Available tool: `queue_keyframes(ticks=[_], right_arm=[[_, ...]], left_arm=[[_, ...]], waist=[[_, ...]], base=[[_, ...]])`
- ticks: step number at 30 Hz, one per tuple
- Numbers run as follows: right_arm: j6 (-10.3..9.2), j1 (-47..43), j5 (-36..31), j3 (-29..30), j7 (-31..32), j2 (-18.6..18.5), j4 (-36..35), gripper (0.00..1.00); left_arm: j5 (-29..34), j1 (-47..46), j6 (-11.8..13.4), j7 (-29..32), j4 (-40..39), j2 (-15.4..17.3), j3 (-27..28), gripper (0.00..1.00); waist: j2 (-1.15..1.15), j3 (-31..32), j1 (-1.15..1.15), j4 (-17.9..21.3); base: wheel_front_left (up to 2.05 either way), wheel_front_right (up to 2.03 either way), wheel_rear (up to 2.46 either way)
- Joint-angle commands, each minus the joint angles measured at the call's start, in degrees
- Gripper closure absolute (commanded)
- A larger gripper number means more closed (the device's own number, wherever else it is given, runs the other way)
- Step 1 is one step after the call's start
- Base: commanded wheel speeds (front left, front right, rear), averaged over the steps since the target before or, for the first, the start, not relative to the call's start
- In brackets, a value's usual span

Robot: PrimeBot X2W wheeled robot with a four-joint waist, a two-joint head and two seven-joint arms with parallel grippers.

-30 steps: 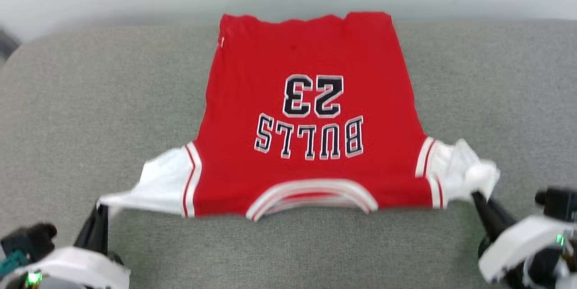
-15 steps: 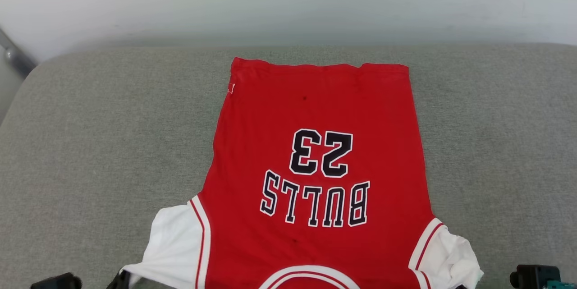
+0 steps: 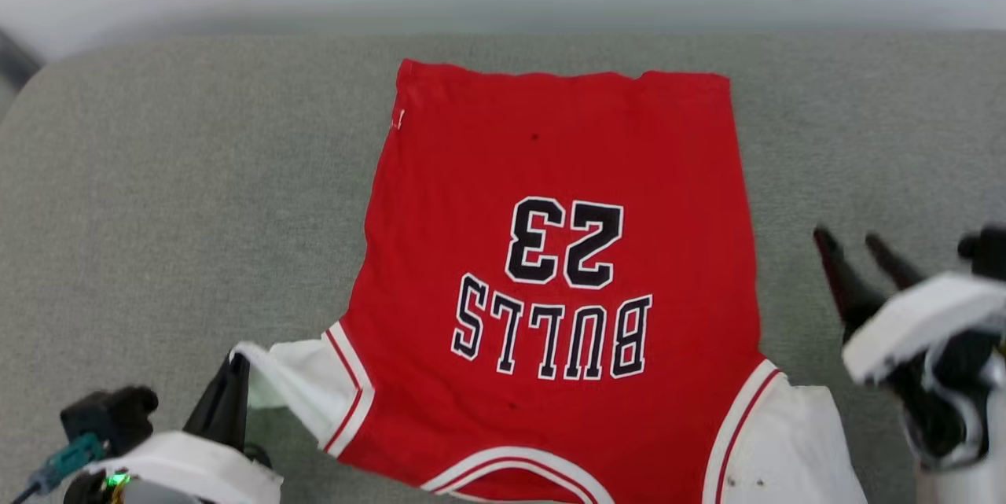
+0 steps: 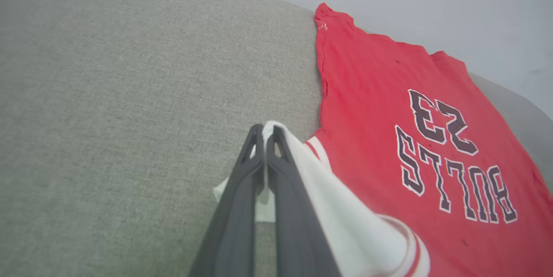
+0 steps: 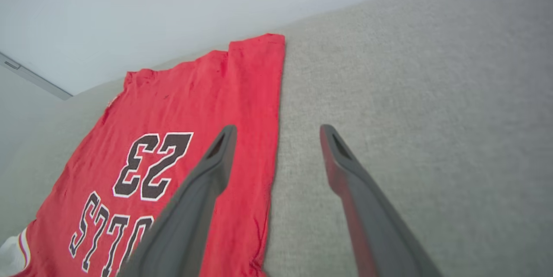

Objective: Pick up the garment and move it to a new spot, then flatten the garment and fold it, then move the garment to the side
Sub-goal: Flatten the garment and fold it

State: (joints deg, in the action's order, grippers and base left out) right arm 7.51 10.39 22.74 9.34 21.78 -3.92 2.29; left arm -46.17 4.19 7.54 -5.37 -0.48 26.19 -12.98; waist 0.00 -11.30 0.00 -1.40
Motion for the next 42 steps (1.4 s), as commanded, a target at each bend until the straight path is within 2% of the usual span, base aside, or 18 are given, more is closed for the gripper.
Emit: queue_keyframes(ticks=[1, 4, 8, 12, 16, 23, 29, 30, 31, 32, 33, 37, 42], right_arm=[[-0.04, 3.17, 0.0, 0.41, 0.22, -0.73, 1.83, 0.0], [-0.04, 13.61, -0.38, 1.6, 1.7, -2.39, 9.42, 0.0], [-0.04, 26.45, -1.57, 3.03, 7.21, -5.07, 18.96, 0.0], [-0.04, 37.98, -5.28, 6.02, 15.34, -7.6, 26.87, 0.0], [-0.04, 46.74, -12.85, 9.44, 24.7, -8.47, 32.73, 0.0], [-0.04, 53.5, -22.09, 14.39, 33.51, -5.92, 34.99, 0.0], [-0.04, 51.09, -25.49, 18.25, 37.75, -2.76, 37.86, 0.0], [-0.04, 50.62, -26.0, 18.77, 38.41, -2.33, 38.32, 0.07], [-0.04, 50.14, -26.46, 19.03, 38.83, -2.03, 38.55, 0.5], [-0.04, 49.9, -26.68, 19.3, 39.46, -1.78, 38.65, 0.67], [-0.04, 49.84, -26.6, 19.68, 39.7, -1.44, 38.72, 1.0], [-0.04, 50.03, -25.93, 19.78, 39.25, -0.96, 38.33, 1.0], [-0.04, 50.73, -24.43, 17.82, 37.02, -3.05, 36.22, 1.0]], left_arm=[[0.4, -1.33, -0.2, -0.33, -0.64, -0.19, -0.23, 1.0], [1.41, -4.22, -0.51, -0.55, -1.95, -0.76, -1.19, 1.0], [2.81, -7.56, -1.48, -1.51, -3.26, -1.84, -2.8, 1.0], [3.67, -10.45, -2.68, -2.61, -4.11, -3.09, -4.37, 1.0], [4.46, -12.63, -4.01, -3.71, -3.99, -4.46, -6.04, 1.0], [4.98, -15.68, -5.98, -5.45, -2.02, -6.19, -7.48, 1.0], [4.82, -17.19, -6.94, -6.16, -0.04, -6.71, -7.8, 1.0], [4.75, -17.33, -6.91, -6.22, 0.29, -6.73, -7.87, 1.0], [4.68, -17.45, -7.04, -6.3, 0.58, -6.74, -7.91, 1.0], [4.64, -17.56, -7.15, -6.34, 0.91, -6.74, -7.92, 1.0], [4.63, -17.61, -7.31, -6.43, 1.23, -6.78, -7.98, 1.0], [4.48, -17.69, -7.54, -6.55, 2.14, -7.14, -8.31, 1.0], [4.25, -17.57, -7.83, -6.86, 3.27, -7.32, -8.45, 1.0]], waist=[[0.0, -2.23, 0.0, -1.21], [0.0, -5.15, 0.0, -3.06], [0.0, -9.05, 0.0, -6.04], [0.0, -13.0, 0.0, -9.06], [0.0, -16.15, 0.0, -11.51], [0.0, -20.51, 0.0, -14.11], [0.0, -21.42, 0.0, -14.51], [0.0, -21.45, 0.0, -14.51], [0.0, -21.42, 0.0, -14.53], [0.0, -21.39, 0.0, -14.58], [0.0, -21.35, 0.0, -14.63], [0.0, -21.04, 0.0, -14.72], [0.0, -19.85, 0.0, -14.56]], base=[[0.0, 0.0, 0.0], [0.0, 0.0, 0.0], [0.0, 0.0, 0.0], [0.0, 0.0, 0.0], [0.0, 0.0, 0.0], [0.0, 0.0, 0.0], [0.0, 0.0, 0.0], [0.0, 0.0, 0.0], [0.0, 0.0, 0.0], [0.0, 0.0, 0.0], [0.0, 0.0, 0.0], [0.0, 0.0, 0.0], [0.0, 0.0, 0.0]])
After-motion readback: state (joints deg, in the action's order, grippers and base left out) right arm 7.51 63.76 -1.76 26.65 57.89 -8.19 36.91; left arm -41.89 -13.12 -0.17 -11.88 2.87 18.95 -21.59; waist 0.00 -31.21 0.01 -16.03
